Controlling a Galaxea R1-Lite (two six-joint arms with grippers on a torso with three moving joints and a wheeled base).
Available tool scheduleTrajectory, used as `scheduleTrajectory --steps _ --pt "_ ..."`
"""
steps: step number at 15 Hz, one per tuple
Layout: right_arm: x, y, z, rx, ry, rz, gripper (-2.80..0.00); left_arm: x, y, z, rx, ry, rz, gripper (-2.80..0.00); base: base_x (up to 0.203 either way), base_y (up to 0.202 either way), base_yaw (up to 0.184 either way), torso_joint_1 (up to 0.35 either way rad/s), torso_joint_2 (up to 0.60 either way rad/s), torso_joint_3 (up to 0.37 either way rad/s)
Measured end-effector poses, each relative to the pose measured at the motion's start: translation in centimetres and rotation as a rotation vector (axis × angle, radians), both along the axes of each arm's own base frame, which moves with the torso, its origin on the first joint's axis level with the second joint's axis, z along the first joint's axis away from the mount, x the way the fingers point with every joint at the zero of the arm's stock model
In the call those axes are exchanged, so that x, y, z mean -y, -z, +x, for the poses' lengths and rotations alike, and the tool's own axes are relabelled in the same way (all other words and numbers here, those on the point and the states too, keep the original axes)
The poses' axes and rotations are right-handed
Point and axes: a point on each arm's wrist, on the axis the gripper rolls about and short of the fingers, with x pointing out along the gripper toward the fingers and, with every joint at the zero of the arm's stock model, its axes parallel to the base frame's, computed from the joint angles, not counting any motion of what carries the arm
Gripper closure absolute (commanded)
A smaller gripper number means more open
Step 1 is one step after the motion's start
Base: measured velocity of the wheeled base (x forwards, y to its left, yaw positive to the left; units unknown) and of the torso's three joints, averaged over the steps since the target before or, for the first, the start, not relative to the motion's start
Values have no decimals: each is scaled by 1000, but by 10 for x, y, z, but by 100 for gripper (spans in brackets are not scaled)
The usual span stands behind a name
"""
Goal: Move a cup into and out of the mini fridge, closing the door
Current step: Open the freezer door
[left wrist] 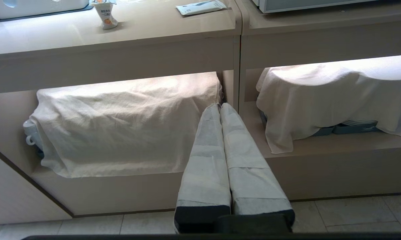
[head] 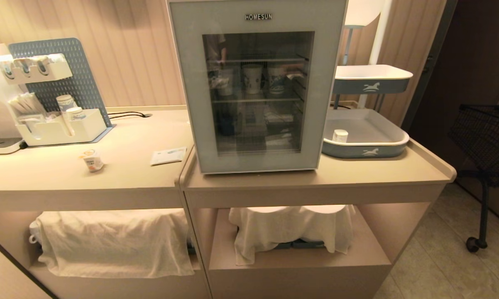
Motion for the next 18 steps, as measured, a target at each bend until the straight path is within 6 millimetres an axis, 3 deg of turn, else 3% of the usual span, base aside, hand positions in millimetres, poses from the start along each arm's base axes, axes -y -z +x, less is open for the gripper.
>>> scheduleTrajectory --steps 6,13,15,18 --pt "0 0 0 0 0 2 0 0 -2 -1 2 9 13 0 0 0 0 0 0 0" --pt "0 0 0 0 0 2 0 5 -56 -32 -43 218 -1 0 0 0 0 0 0 0" --pt "0 0 0 0 0 2 0 5 -75 -34 -84 234 -12 0 0 0 0 0 0 0" --pt "0 0 0 0 -1 2 0 4 -119 -22 -109 198 -20 0 0 0 0 0 0 0"
